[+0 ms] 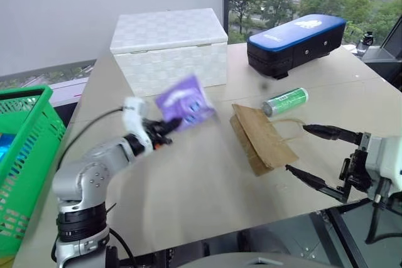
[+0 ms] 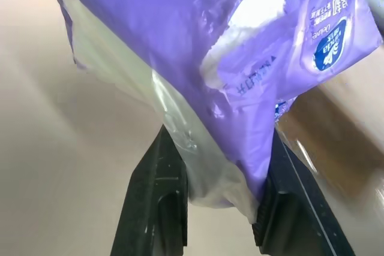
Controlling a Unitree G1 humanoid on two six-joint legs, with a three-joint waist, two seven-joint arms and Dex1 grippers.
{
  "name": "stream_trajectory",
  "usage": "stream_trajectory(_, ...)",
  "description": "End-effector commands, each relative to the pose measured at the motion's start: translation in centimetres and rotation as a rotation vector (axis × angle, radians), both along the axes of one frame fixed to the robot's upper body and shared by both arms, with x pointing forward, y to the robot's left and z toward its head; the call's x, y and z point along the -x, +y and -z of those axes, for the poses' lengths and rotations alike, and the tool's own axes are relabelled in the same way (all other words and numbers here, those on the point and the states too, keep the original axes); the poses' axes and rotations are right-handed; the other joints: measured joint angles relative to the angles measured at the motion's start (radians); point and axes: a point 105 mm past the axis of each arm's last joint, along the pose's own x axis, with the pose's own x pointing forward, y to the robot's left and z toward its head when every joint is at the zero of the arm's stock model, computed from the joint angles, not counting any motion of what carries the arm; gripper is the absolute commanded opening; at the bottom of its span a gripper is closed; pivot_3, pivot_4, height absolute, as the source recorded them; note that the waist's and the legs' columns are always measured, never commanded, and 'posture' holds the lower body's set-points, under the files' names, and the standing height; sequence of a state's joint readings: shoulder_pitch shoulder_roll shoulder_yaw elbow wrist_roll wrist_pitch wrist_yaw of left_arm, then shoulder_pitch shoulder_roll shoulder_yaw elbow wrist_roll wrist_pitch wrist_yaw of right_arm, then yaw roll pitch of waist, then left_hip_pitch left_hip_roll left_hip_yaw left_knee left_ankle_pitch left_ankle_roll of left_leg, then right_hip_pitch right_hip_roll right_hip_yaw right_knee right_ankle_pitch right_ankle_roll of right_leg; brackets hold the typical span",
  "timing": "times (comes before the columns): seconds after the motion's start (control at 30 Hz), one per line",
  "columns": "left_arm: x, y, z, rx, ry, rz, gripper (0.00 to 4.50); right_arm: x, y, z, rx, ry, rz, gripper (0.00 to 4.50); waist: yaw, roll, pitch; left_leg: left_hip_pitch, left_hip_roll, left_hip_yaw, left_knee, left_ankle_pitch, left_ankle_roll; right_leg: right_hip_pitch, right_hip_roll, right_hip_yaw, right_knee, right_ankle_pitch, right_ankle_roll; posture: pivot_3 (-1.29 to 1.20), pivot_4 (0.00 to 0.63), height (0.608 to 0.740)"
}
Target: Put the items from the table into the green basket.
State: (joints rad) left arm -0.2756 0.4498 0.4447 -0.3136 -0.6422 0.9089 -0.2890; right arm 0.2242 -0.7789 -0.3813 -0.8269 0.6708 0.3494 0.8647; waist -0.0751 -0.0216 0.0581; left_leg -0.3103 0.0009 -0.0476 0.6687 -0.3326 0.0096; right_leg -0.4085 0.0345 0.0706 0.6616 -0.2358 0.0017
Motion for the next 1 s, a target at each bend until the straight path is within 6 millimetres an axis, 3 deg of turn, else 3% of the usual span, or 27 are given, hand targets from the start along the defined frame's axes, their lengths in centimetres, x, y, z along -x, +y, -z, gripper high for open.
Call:
stream_trajectory(0.03, 0.6, 9.4, -6.7, -0.188, -0.255, -0.515, 0.67, -0.8, 0.9, -0.8, -0.050, -0.024, -0.045, 4.50, 0.011, -0.002, 0.001, 0.000, 0.000, 0.000, 0.000, 0.000, 0.000, 0.000, 0.000, 0.000, 0.000, 0.000, 0.000, 0.04, 0.014, 0.740)
stream_trajectory(0.17, 3.6, 16.8, -9.1, -0.267, -0.269, -0.880, 0.67, -1.7, 1.3, -0.6, -0.051, -0.017, -0.097, 4.50, 0.038, -0.002, 0.000, -0.001, 0.001, -0.001, -0.001, 0.000, 0.000, -0.003, 0.000, 0.000, -0.001, 0.001, -0.002, 0.08, 0.007, 0.740)
stream_trajectory(0.27, 5.4, 19.4, -9.0, -0.258, -0.235, -1.022, 0.67, -2.2, 1.3, -0.4, -0.043, -0.017, -0.117, 4.50, 0.082, -0.002, -0.001, -0.002, -0.001, -0.002, -0.001, 0.000, 0.000, -0.006, -0.004, -0.002, -0.002, 0.003, -0.005, 0.10, 0.002, 0.740)
stream_trajectory(0.37, 7.6, 21.7, -7.5, -0.200, -0.168, -1.165, 0.67, -2.6, 1.2, -0.3, -0.041, -0.019, -0.122, 4.50, 0.113, -0.005, -0.002, -0.004, -0.005, -0.008, -0.001, 0.000, -0.001, -0.007, -0.011, -0.009, -0.002, 0.003, -0.005, 0.13, 0.000, 0.740)
stream_trajectory(0.43, 8.4, 22.3, -6.1, -0.157, -0.113, -1.193, 1.70, -2.7, 1.2, -0.2, -0.037, -0.019, -0.127, 4.50, 0.130, -0.006, -0.003, -0.006, -0.009, -0.013, -0.001, 0.000, 0.000, -0.007, -0.017, -0.015, -0.003, 0.003, -0.004, 0.13, 0.000, 0.740)
stream_trajectory(0.57, 7.8, 21.4, -4.1, -0.012, -0.047, -1.106, 3.17, -3.0, 1.1, 0.2, -0.015, 0.006, -0.113, 4.50, 0.163, -0.009, -0.005, -0.011, -0.011, -0.020, 0.000, 0.000, -0.001, -0.007, -0.021, -0.023, -0.004, 0.003, -0.004, 0.13, 0.000, 0.740)
stream_trajectory(0.6, 7.3, 20.8, -3.8, 0.052, -0.043, -1.052, 3.76, -3.1, 1.1, 0.4, -0.007, 0.037, -0.100, 4.50, 0.169, -0.009, -0.006, -0.012, -0.012, -0.023, 0.001, 0.000, -0.001, -0.008, -0.021, -0.025, -0.004, 0.003, -0.004, 0.12, 0.000, 0.740)
stream_trajectory(0.67, 6.0, 18.9, -3.2, 0.163, -0.037, -0.897, 4.42, -3.6, 1.0, 0.8, 0.021, 0.074, -0.043, 4.50, 0.176, -0.009, -0.007, -0.014, -0.013, -0.028, 0.001, 0.001, -0.003, -0.008, -0.023, -0.029, -0.003, 0.003, -0.005, 0.12, 0.000, 0.740)
stream_trajectory(0.73, 4.6, 14.3, -3.3, 0.214, -0.045, -0.570, 4.42, -4.4, 0.5, 1.4, 0.073, 0.101, 0.061, 4.50, 0.177, -0.009, -0.008, -0.015, -0.014, -0.031, 0.001, 0.002, -0.004, -0.008, -0.023, -0.032, -0.003, 0.003, -0.005, 0.11, 0.004, 0.740)
stream_trajectory(0.8, 4.8, 9.2, -3.9, 0.190, -0.060, -0.251, 4.42, -5.1, 0.1, 1.9, 0.126, 0.085, 0.156, 4.50, 0.172, -0.007, -0.009, -0.015, -0.014, -0.032, 0.001, 0.004, -0.009, -0.008, -0.023, -0.032, -0.002, 0.003, -0.005, 0.10, 0.006, 0.740)
stream_trajectory(0.9, 6.7, 2.2, -5.0, 0.171, -0.146, 0.154, 4.42, -5.8, -1.0, 3.4, 0.201, 0.128, 0.295, 4.50, 0.168, -0.003, -0.011, -0.016, -0.016, -0.031, 0.001, 0.005, -0.009, -0.008, -0.025, -0.032, -0.003, 0.003, -0.005, 0.10, 0.006, 0.740)
stream_trajectory(1.0, 9.1, -2.8, -3.1, 0.036, -0.047, 0.463, 4.42, -5.7, -1.4, 5.3, 0.251, 0.199, 0.362, 4.50, 0.153, -0.002, -0.011, -0.016, -0.016, -0.030, 0.001, 0.005, -0.009, -0.008, -0.025, -0.031, -0.004, 0.003, -0.005, 0.06, 0.018, 0.740)
